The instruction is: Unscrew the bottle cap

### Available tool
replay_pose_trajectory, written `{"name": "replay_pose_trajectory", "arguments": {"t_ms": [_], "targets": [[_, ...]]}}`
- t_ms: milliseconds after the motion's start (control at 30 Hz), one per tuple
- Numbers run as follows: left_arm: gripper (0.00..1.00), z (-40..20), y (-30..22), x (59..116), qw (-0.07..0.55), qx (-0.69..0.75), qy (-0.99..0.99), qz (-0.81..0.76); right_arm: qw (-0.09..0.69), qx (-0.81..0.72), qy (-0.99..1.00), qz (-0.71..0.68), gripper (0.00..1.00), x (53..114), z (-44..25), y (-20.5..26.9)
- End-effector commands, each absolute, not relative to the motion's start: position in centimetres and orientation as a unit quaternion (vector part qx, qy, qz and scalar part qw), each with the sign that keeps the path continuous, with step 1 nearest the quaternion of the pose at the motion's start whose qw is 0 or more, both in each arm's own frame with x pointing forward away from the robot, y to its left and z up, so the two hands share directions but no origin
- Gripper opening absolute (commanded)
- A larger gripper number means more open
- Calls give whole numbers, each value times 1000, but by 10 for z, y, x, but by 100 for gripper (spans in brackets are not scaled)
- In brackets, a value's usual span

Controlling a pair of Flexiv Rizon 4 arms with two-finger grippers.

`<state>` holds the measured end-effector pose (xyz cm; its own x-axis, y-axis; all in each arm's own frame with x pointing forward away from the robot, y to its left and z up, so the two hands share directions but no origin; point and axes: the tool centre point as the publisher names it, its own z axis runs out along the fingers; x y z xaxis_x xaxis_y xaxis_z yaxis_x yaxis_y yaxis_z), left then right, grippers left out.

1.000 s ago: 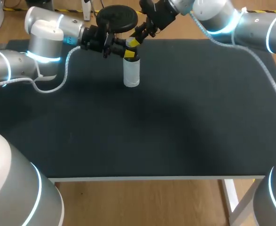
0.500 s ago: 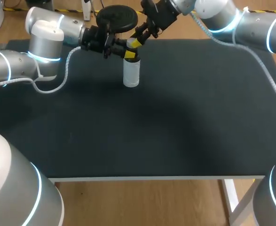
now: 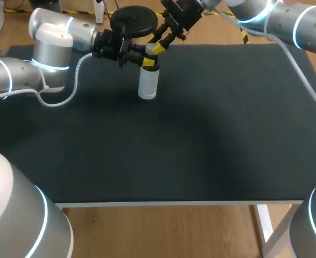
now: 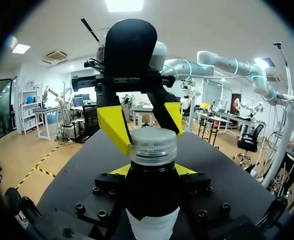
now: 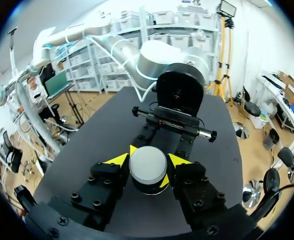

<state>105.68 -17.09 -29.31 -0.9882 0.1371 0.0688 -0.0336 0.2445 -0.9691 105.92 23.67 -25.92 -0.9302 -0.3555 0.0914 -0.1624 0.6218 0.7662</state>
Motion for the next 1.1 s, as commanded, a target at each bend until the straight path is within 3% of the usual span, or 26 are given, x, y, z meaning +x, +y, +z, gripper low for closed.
{"name": "replay_pose_trajectory", "arguments": {"t_ms": [33, 467, 500, 533, 567, 1100], "targets": [[0, -294, -170, 1058, 71, -34, -786, 614, 173, 192, -885, -388, 0, 1062, -254, 241], [0, -294, -170, 1058, 71, -34, -786, 614, 183, 230, -886, -359, 0, 1055, -254, 242], [0, -294, -170, 1058, 71, -34, -786, 614, 183, 229, -887, -356, 4, 1054, -254, 242], [0, -294, -170, 1058, 71, -34, -786, 614, 182, 227, -889, -353, 56, 1054, -254, 242], [0, -294, -170, 1058, 71, -34, -786, 614, 182, 224, -890, -352, 100, 1054, -254, 242], [0, -294, -170, 1058, 71, -34, -786, 614, 95, 44, -930, -352, 100, 1063, -255, 234]]}}
